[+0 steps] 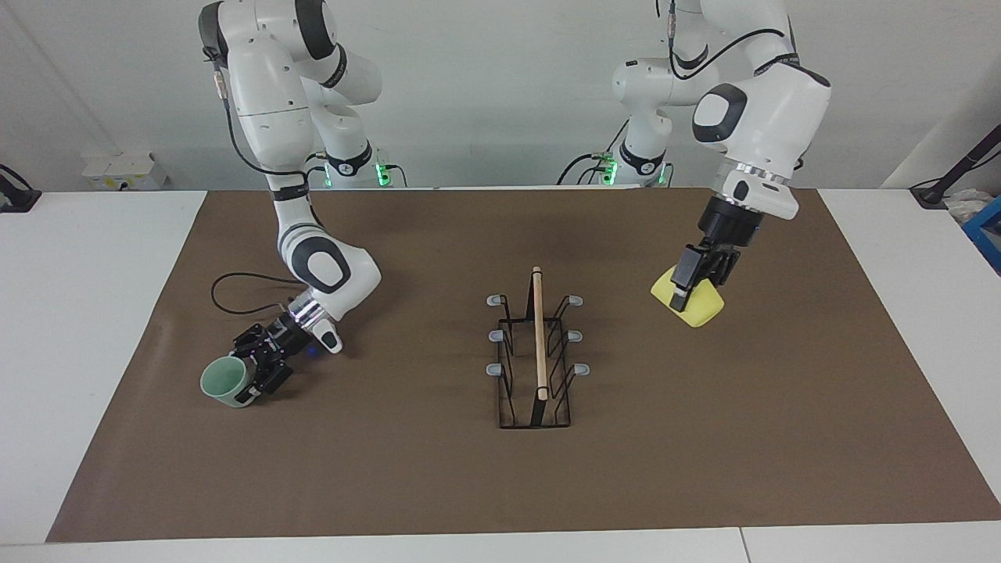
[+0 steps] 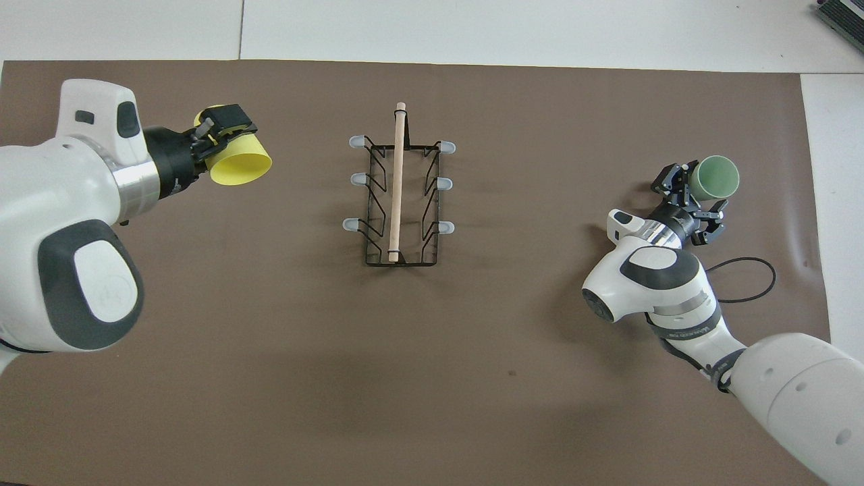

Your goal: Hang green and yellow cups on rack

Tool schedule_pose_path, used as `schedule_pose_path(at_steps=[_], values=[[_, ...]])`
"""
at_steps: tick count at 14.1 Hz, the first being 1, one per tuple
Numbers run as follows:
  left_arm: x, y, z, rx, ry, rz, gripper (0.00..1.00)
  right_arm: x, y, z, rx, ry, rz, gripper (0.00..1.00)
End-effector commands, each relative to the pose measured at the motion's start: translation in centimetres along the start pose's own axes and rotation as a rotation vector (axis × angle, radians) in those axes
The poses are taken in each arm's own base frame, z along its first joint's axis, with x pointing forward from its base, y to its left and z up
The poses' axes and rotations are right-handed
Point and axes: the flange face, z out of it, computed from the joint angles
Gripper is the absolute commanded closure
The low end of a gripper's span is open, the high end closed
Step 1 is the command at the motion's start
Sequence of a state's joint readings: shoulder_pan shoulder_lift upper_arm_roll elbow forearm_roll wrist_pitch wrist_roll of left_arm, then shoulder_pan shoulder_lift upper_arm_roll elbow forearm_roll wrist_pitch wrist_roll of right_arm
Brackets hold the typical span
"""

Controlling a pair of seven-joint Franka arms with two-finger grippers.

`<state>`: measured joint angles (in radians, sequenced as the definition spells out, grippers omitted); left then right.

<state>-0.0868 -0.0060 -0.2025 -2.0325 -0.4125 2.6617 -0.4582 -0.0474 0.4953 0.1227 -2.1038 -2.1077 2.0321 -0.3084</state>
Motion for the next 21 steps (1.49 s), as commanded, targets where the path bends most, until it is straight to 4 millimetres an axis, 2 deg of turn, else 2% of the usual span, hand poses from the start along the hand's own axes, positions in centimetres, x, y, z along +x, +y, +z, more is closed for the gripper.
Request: schedule_pose_path(at_steps=[1, 4, 6, 7, 9, 10, 12, 14, 15, 17, 19, 21], values=[[-4.8, -0.8, 1.5, -0.041, 0.130, 0.103, 1.00, -0.3, -0.5, 0.6, -0.030, 0.010, 0.006, 0.00], [-8.9, -1.2, 3.7, -0.070, 0.170, 0.146, 1.00, -0.2, -0.5, 0.5, -0.030, 0.018, 0.006, 0.00], [-10.3, -1.5, 5.8, -0.087, 0.184, 0.162, 1.00, -0.2, -0.5, 0.6, -0.031, 0.018, 0.004, 0.00], [-11.5, -1.3, 7.0, -0.093, 0.172, 0.193, 1.00, -0.1, -0.5, 0.5, -0.032, 0.024, 0.004, 0.15], [-11.6, -1.6, 8.3, -0.085, 0.153, 0.208, 1.00, -0.1, -0.5, 0.5, -0.033, 0.026, 0.004, 0.68], [-11.8, -1.9, 9.3, -0.077, 0.138, 0.237, 1.00, -0.1, -0.5, 0.5, -0.033, 0.026, 0.004, 0.83], [-12.6, -1.2, 9.5, -0.088, 0.126, 0.253, 1.00, -0.1, -0.3, 0.3, -0.026, 0.027, 0.009, 0.86], [-13.7, -0.8, 9.7, -0.092, 0.109, 0.264, 1.00, -0.9, 0.2, -0.3, 0.006, 0.057, 0.035, 0.86], [-14.2, -0.6, 9.8, -0.094, 0.103, 0.267, 1.00, -2.4, 1.0, -0.9, 0.035, 0.103, 0.058, 0.86], [-14.9, -0.6, 9.7, -0.092, 0.089, 0.271, 1.00, -5.7, 2.1, -2.2, 0.099, 0.306, 0.125, 0.86], [-15.4, -0.7, 9.3, -0.086, 0.084, 0.285, 1.00, -8.1, 1.5, -1.8, 0.134, 0.437, 0.196, 0.86], [-15.7, -0.5, 8.9, -0.067, 0.044, 0.293, 1.00, -10.5, 1.4, -2.4, 0.162, 0.445, 0.264, 0.86]])
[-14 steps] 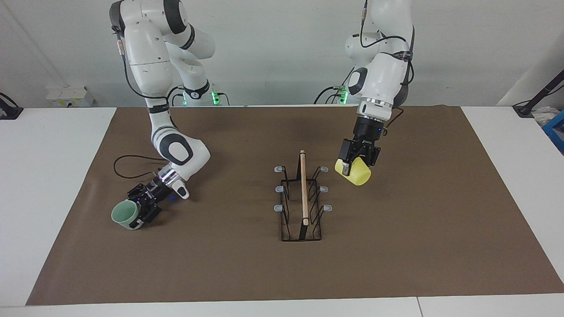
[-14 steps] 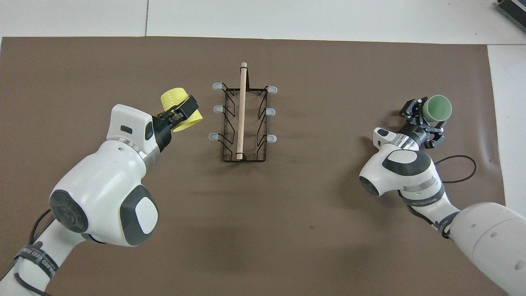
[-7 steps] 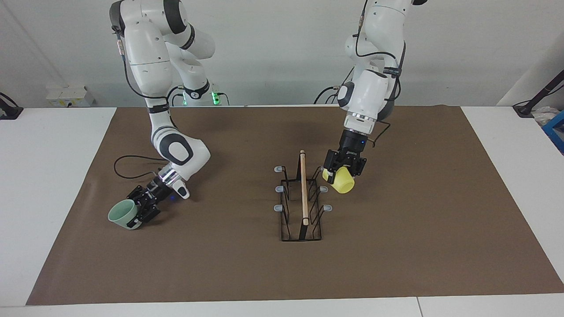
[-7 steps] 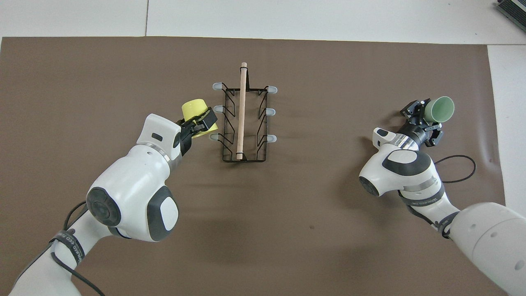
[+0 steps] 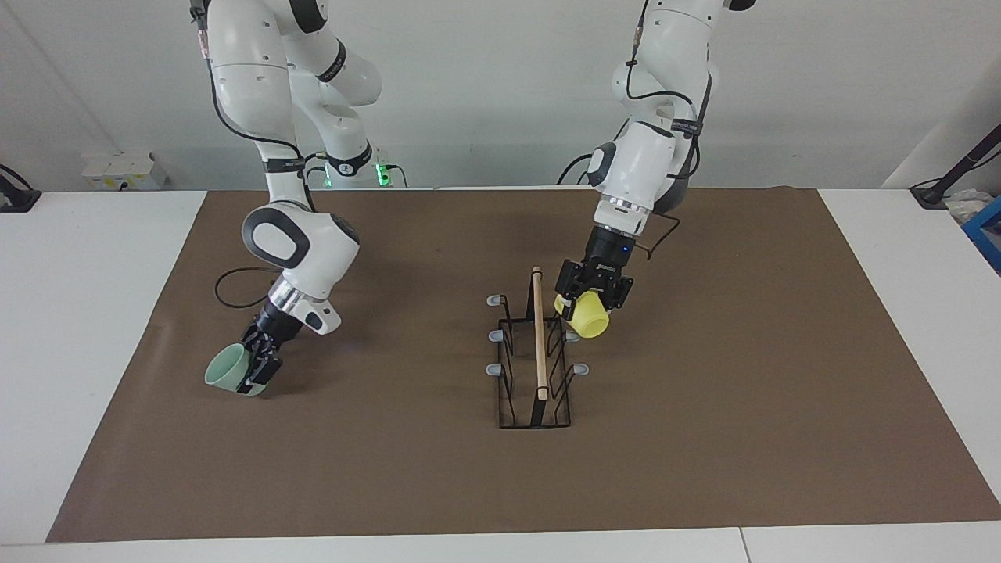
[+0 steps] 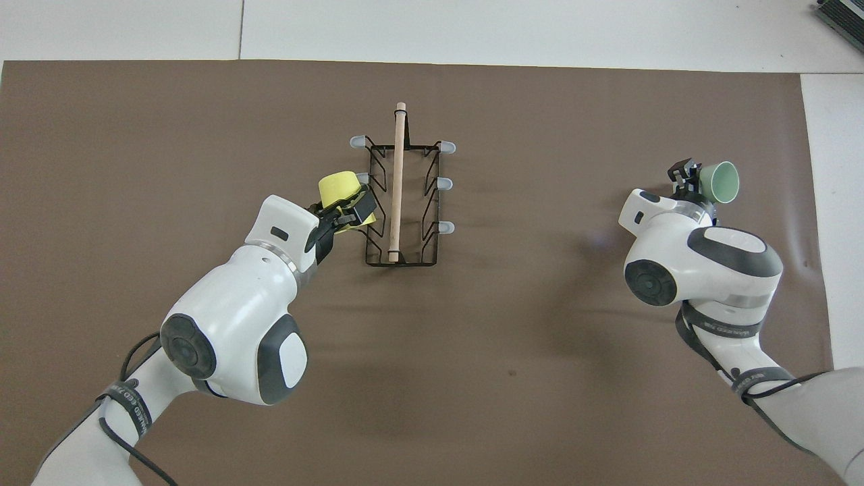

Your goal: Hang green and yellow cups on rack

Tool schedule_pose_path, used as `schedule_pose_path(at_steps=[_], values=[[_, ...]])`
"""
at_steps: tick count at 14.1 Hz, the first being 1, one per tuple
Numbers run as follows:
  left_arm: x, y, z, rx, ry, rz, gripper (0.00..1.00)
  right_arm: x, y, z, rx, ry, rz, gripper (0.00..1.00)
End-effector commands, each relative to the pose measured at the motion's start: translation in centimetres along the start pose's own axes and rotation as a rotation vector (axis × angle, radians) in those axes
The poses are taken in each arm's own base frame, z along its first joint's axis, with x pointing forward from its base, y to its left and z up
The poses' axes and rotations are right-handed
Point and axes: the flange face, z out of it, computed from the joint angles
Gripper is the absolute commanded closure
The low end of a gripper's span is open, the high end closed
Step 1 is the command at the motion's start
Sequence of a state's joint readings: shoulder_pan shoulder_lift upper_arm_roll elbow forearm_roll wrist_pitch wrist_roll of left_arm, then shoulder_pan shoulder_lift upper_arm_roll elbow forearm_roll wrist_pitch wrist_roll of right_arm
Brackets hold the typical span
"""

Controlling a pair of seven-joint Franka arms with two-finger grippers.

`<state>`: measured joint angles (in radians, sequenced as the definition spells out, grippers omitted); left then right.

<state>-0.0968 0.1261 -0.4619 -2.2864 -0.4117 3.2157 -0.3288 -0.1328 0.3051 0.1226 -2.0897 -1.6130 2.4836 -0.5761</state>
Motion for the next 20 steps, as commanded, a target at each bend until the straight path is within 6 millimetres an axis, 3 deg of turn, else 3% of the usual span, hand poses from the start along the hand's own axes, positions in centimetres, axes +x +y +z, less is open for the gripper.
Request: schedule_pose_path(at_steps=[1, 3, 5, 6, 8, 13, 16, 20], values=[[-0.8, 0.6, -1.2, 0.027, -0.075, 0.041, 1.00, -2.3, -1.2, -2.5, 0.036, 0.056, 0.090, 0.86], [-0.9, 1.0, -2.1, 0.058, -0.155, 0.048, 1.00, -3.4, -0.8, -4.7, 0.063, 0.094, 0.180, 0.86], [-1.2, 1.3, -2.5, 0.079, -0.216, 0.050, 1.00, -3.9, 0.8, -6.6, 0.114, 0.165, 0.213, 0.86], [-1.2, 1.3, -2.6, 0.084, -0.228, 0.047, 0.85, -4.8, 1.3, -6.4, 0.165, 0.190, 0.238, 0.86], [-1.2, 1.3, -2.5, 0.086, -0.237, 0.044, 0.01, -6.5, 2.2, -6.6, 0.251, 0.216, 0.261, 0.86], [0.9, 3.3, -2.8, 0.097, -0.366, 0.040, 0.00, -11.8, 5.4, -10.3, 0.432, 0.433, 0.466, 0.86], [2.1, 3.3, -3.0, 0.097, -0.367, 0.036, 0.00, -12.6, 6.1, -13.0, 0.525, 0.622, 0.624, 0.86], [7.9, 1.2, -5.8, 0.212, -0.469, 0.104, 0.00, -13.0, 6.8, -14.4, 0.544, 0.934, 0.777, 0.85]])
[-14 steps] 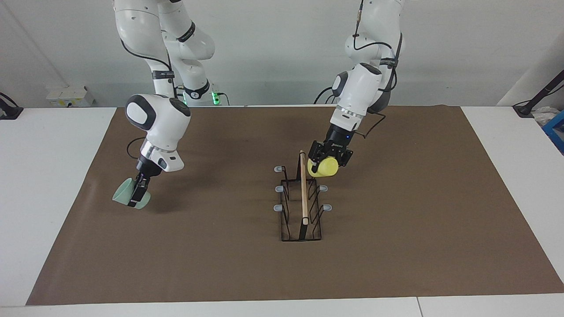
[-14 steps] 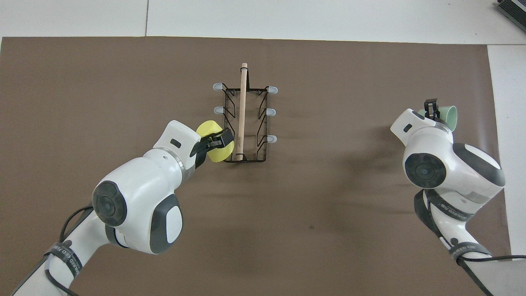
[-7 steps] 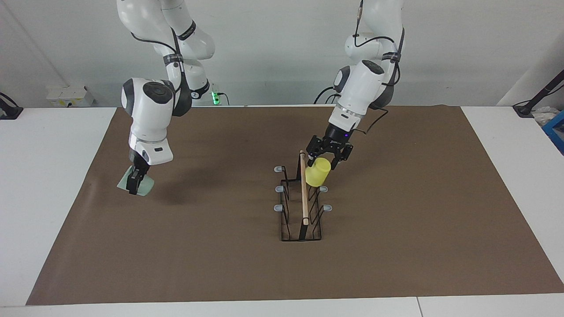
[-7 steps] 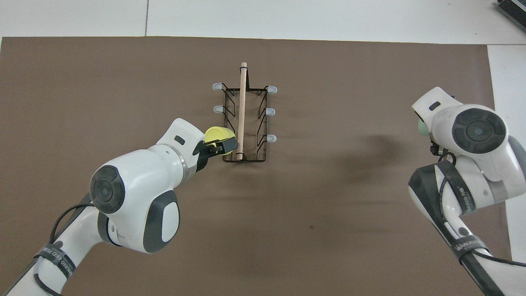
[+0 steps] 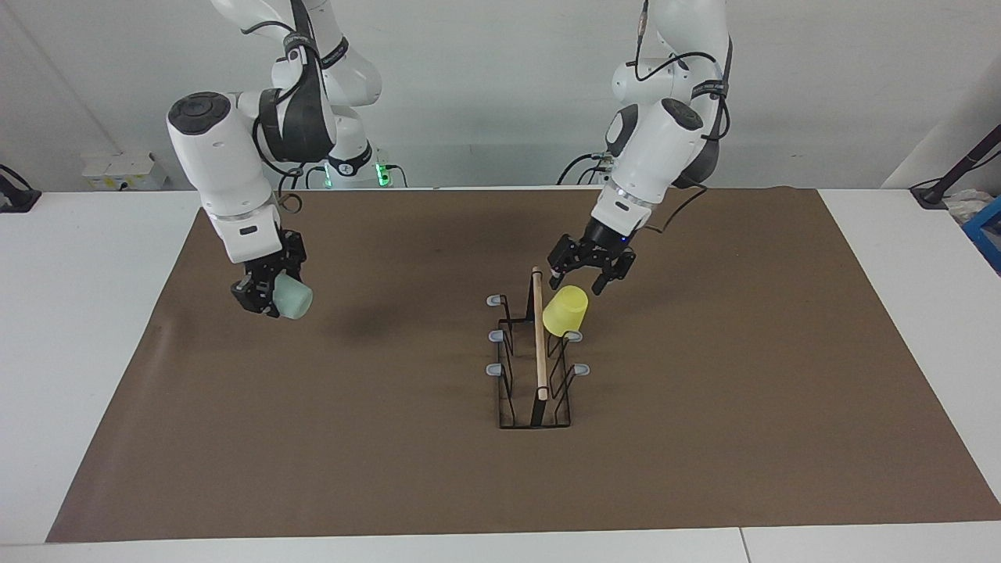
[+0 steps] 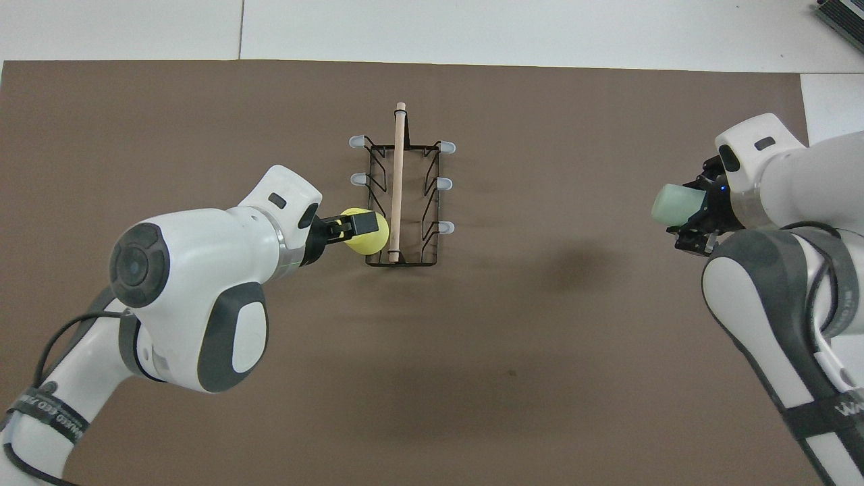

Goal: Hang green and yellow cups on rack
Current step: 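Release the yellow cup and withdraw the left gripper while the right gripper lifts, then carry the green cup with the right gripper onto the rack peg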

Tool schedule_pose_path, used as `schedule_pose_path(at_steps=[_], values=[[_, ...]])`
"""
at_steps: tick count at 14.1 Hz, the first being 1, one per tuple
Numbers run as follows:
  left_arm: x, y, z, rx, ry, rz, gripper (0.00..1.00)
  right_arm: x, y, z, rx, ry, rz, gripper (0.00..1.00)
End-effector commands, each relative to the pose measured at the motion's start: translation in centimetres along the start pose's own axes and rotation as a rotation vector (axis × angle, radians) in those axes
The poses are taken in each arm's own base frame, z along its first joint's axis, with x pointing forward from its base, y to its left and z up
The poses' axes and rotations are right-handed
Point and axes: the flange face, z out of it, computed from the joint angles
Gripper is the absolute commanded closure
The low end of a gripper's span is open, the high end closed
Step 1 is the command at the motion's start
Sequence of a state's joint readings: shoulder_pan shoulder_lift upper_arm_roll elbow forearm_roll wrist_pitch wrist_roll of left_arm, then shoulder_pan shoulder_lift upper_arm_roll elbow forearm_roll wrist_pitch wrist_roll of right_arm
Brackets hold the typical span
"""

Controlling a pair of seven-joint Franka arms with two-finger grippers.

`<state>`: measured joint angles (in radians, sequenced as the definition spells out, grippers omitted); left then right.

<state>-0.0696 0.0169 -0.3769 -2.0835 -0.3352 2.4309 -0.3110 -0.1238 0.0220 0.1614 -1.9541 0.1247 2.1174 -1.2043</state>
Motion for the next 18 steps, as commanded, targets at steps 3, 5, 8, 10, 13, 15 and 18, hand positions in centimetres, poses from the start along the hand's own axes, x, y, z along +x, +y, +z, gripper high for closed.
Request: schedule_pose_path(at_steps=[3, 5, 8, 10, 13, 15, 18], values=[[4.9, -4.7, -6.6, 0.176, 0.009, 0.053, 0.00, -0.7, 0.3, -1.7, 0.074, 0.343, 0.053, 0.85], [6.9, -7.4, -9.0, 0.233, 0.028, 0.092, 0.00, -1.2, 0.0, -2.1, 0.104, 0.472, 0.065, 0.85], [9.4, -11.7, -13.2, 0.258, 0.014, 0.199, 0.00, -1.3, -1.2, -2.2, 0.132, 0.660, 0.074, 0.85], [10.8, -13.1, -16.0, 0.269, 0.006, 0.251, 0.00, -1.3, -2.5, -1.8, 0.145, 0.743, 0.080, 0.85], [11.2, -14.9, -19.7, 0.321, -0.047, 0.320, 0.00, 0.1, -4.9, -1.0, 0.160, 0.897, 0.106, 0.85], [10.9, -14.9, -21.9, 0.345, -0.100, 0.356, 0.00, 1.6, -6.2, 0.2, 0.177, 0.988, 0.127, 0.85], [10.0, -15.3, -23.4, 0.368, -0.168, 0.344, 0.00, 4.7, -8.5, 3.8, 0.140, 1.095, 0.196, 0.85]])
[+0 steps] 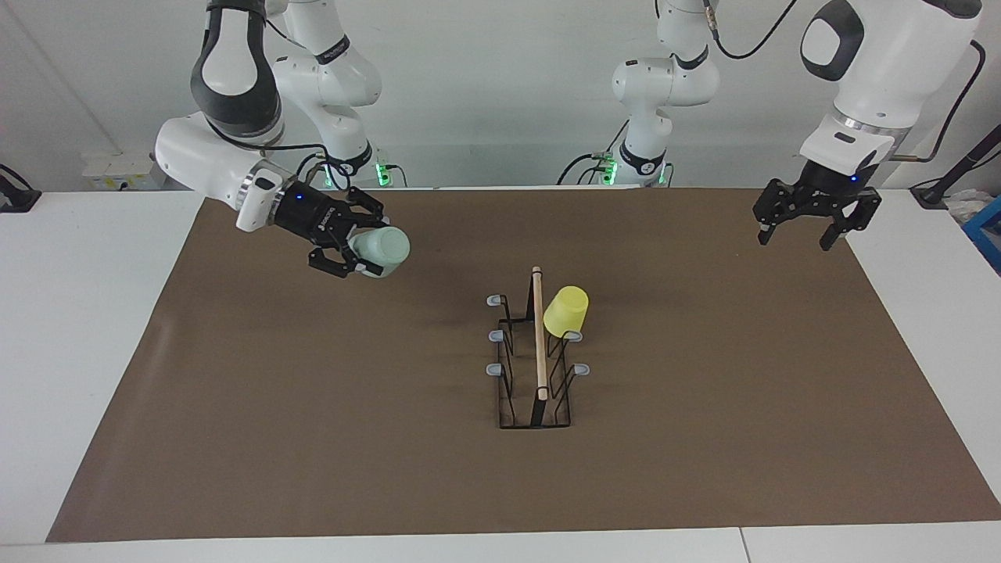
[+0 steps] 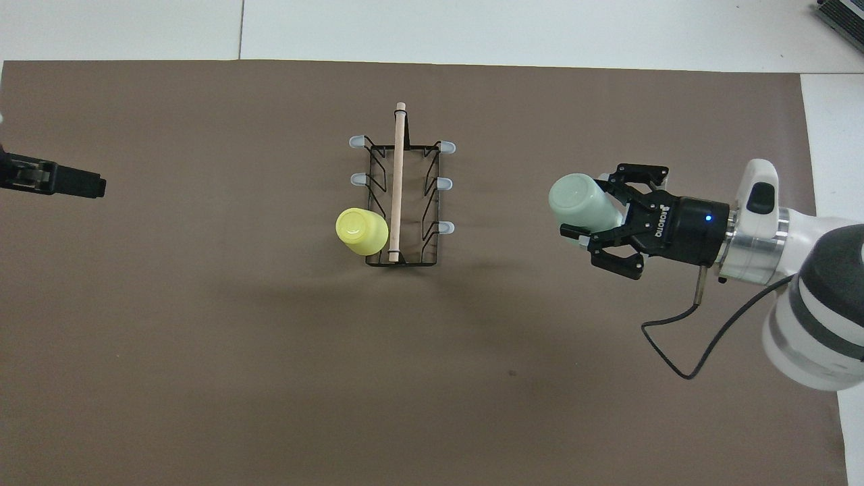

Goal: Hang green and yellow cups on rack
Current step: 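Carry the green cup with the right gripper onto the rack peg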

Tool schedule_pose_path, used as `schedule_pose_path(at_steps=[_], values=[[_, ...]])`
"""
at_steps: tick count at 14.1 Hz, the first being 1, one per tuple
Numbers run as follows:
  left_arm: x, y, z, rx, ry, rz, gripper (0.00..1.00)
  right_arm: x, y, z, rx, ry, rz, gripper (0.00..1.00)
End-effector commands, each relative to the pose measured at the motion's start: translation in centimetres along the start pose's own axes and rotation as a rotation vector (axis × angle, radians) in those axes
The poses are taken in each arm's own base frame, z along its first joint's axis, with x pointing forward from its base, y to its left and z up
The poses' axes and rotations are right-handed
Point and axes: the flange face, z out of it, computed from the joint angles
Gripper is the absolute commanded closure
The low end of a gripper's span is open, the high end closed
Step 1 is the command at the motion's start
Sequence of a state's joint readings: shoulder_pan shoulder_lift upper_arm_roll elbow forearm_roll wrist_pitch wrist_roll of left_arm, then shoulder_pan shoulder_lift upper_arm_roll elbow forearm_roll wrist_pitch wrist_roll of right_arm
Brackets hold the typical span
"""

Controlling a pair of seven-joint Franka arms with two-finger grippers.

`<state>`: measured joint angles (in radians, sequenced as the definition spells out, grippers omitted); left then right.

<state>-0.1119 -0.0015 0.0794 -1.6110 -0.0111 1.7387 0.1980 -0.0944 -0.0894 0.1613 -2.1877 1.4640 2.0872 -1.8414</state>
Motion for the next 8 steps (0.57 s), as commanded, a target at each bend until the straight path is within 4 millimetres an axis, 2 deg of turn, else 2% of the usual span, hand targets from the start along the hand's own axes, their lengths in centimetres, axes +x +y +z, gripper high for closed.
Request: schedule_pose_path(at_steps=[1, 2, 5, 8], values=[[-1.1, -0.2, -1.0, 0.036, -0.072, 0.025, 0.00, -2.3, -2.4, 4.1, -0.067, 0.069, 0.018, 0.85], [-1.6, 0.3, -1.6, 0.033, -0.075, 0.029, 0.00, -2.4, -3.4, 5.9, -0.090, 0.089, 0.037, 0.85], [-3.0, 0.6, -1.5, 0.024, -0.118, 0.020, 0.00, -3.5, -6.0, 10.8, -0.156, 0.125, 0.083, 0.85], [-3.0, 1.1, -1.3, 0.029, -0.109, 0.021, 0.00, -4.7, -6.7, 13.9, -0.176, 0.150, 0.098, 0.85]])
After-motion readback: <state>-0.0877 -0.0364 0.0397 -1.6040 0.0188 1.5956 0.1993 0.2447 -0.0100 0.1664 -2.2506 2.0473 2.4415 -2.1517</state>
